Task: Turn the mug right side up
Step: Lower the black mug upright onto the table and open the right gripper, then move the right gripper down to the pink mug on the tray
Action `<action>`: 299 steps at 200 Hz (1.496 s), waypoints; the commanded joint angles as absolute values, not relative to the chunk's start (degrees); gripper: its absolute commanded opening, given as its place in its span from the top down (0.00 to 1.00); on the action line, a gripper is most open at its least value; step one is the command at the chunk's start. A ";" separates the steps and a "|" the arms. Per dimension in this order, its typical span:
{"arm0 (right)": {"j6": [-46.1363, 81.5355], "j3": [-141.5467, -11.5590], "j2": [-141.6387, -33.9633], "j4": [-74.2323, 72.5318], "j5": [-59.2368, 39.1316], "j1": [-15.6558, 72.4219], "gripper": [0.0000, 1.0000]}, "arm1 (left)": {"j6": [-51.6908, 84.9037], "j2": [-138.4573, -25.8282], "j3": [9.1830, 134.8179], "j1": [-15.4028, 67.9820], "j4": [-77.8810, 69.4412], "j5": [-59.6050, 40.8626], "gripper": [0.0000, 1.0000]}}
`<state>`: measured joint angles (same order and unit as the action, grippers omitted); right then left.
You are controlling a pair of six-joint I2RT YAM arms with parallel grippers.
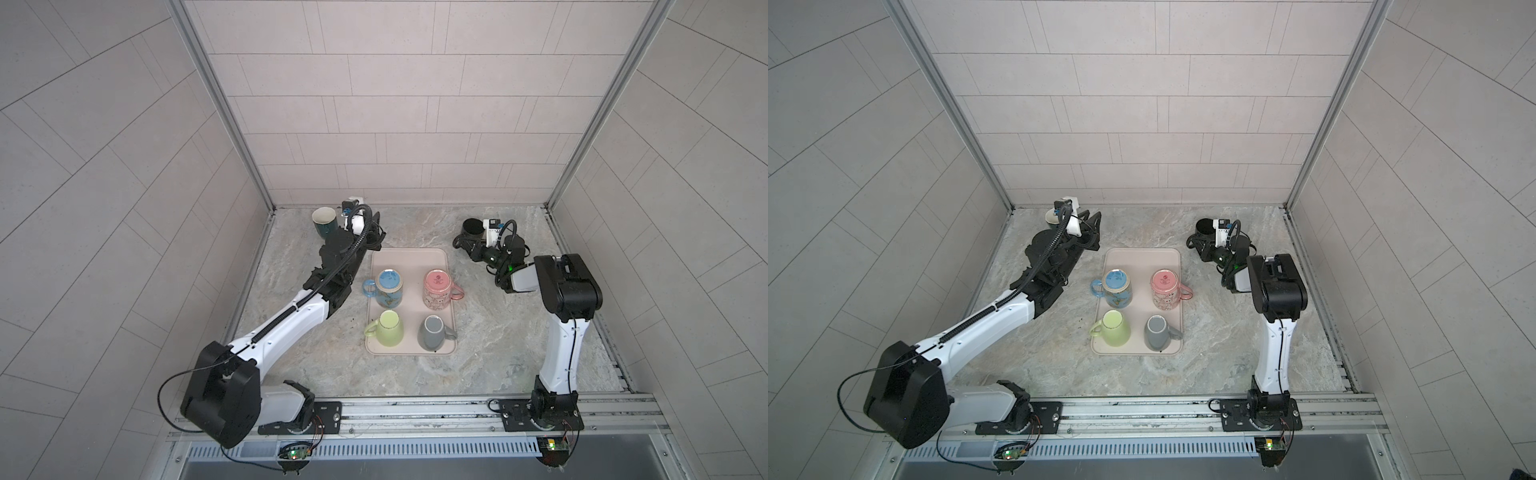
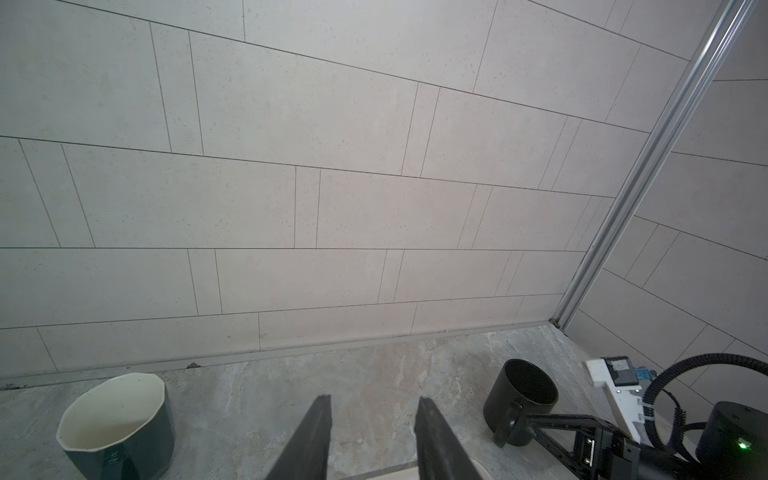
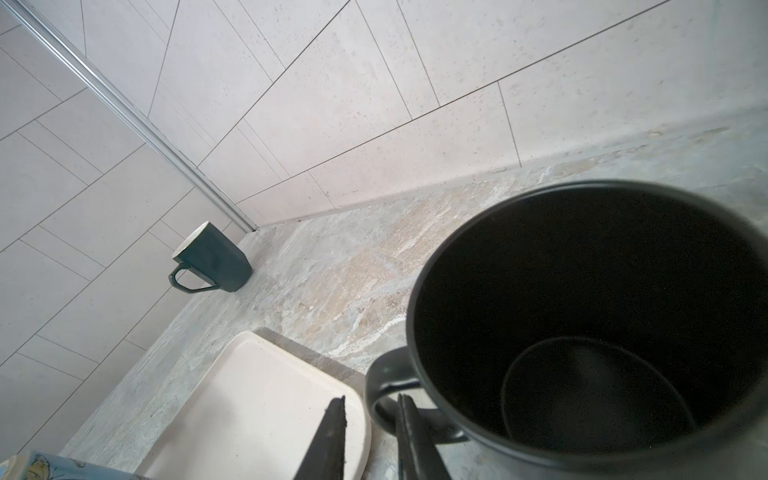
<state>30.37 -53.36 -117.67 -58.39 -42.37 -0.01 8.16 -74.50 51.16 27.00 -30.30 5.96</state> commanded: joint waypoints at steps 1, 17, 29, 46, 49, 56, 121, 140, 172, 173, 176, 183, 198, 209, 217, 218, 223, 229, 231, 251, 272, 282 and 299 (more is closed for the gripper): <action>28.10 -51.07 -111.74 -55.59 -41.26 0.48 0.74 | 8.71 -72.19 51.38 26.56 -29.21 7.17 0.62; 27.46 -49.11 -107.87 -51.93 -39.98 1.15 0.73 | 8.89 -71.16 51.79 26.24 -26.60 7.97 0.61; 26.78 -48.11 -104.13 -47.29 -38.76 2.06 0.73 | 9.13 -70.30 52.76 25.94 -23.17 8.67 0.59; 24.22 -48.07 -97.48 -36.37 -36.57 4.27 0.71 | 9.53 -68.86 54.63 25.03 -17.15 9.34 0.56; 23.53 -48.37 -96.20 -33.65 -36.11 4.84 0.70 | 9.76 -68.66 54.91 24.83 -16.04 9.44 0.56; 21.04 -49.44 -93.04 -26.89 -34.46 6.28 0.69 | 10.28 -67.93 55.51 24.23 -13.70 9.45 0.55; 17.58 -64.15 -75.50 22.15 -20.09 13.01 0.58 | 16.20 -61.26 60.67 17.09 6.59 6.94 0.44; 19.37 -68.81 -73.93 32.71 -17.81 13.18 0.55 | 17.82 -61.10 63.00 15.54 12.63 5.27 0.42; 22.70 -77.43 -74.79 52.27 -12.69 13.44 0.47 | 20.34 -61.95 64.94 13.02 19.39 1.44 0.38; 22.86 -77.61 -74.84 52.76 -12.50 13.44 0.47 | 20.36 -61.96 64.99 12.97 19.54 1.38 0.38; 23.41 -78.13 -74.87 54.34 -11.93 13.46 0.46 | 20.51 -62.08 65.08 12.72 20.04 0.88 0.37; 24.17 -78.72 -74.64 57.14 -11.68 13.45 0.44 | 20.81 -62.30 65.38 11.85 21.19 -0.26 0.36; 25.19 -78.30 -73.73 60.10 -12.61 13.45 0.42 | 21.97 -62.90 65.57 9.85 23.07 -3.33 0.34; 26.55 -76.93 -72.94 61.05 -13.47 13.45 0.40 | 23.32 -63.38 65.08 7.84 23.46 -6.45 0.33; 27.90 -75.86 -72.70 61.45 -14.54 13.45 0.39 | 24.39 -63.68 64.66 6.45 23.34 -8.77 0.33; 28.10 -75.72 -72.65 61.44 -14.66 13.45 0.39 | 24.55 -63.70 64.59 6.26 23.31 -9.05 0.33; 29.33 -74.93 -72.45 61.50 -15.30 13.45 0.39 | 25.22 -63.87 64.24 5.40 23.21 -10.24 0.33; 30.98 -73.76 -72.19 61.53 -16.09 13.45 0.38 | 25.79 -63.97 63.88 4.56 23.07 -11.41 0.33; 31.37 -73.31 -72.01 61.46 -16.33 13.40 0.38 | 26.00 -63.98 63.78 4.35 23.02 -11.71 0.33; 35.21 -68.93 -70.70 59.62 -18.13 13.13 0.37 | 26.21 -63.20 62.49 3.73 22.74 -12.81 0.33; 40.46 -65.77 -71.03 56.79 -22.53 11.94 0.35 | 25.86 -62.67 61.49 3.66 22.72 -12.69 0.32; 43.05 -64.95 -72.07 55.57 -25.20 11.21 0.34 | 25.73 -62.66 61.32 3.60 22.80 -12.44 0.32; 47.42 -65.27 -74.66 55.21 -27.43 10.50 0.34 | 25.75 -62.67 61.02 3.45 22.85 -12.30 0.32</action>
<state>38.72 -65.14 -72.55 56.84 -22.33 11.49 25.28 -63.83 61.69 3.81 22.39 -11.35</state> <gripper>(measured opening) 0.658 0.681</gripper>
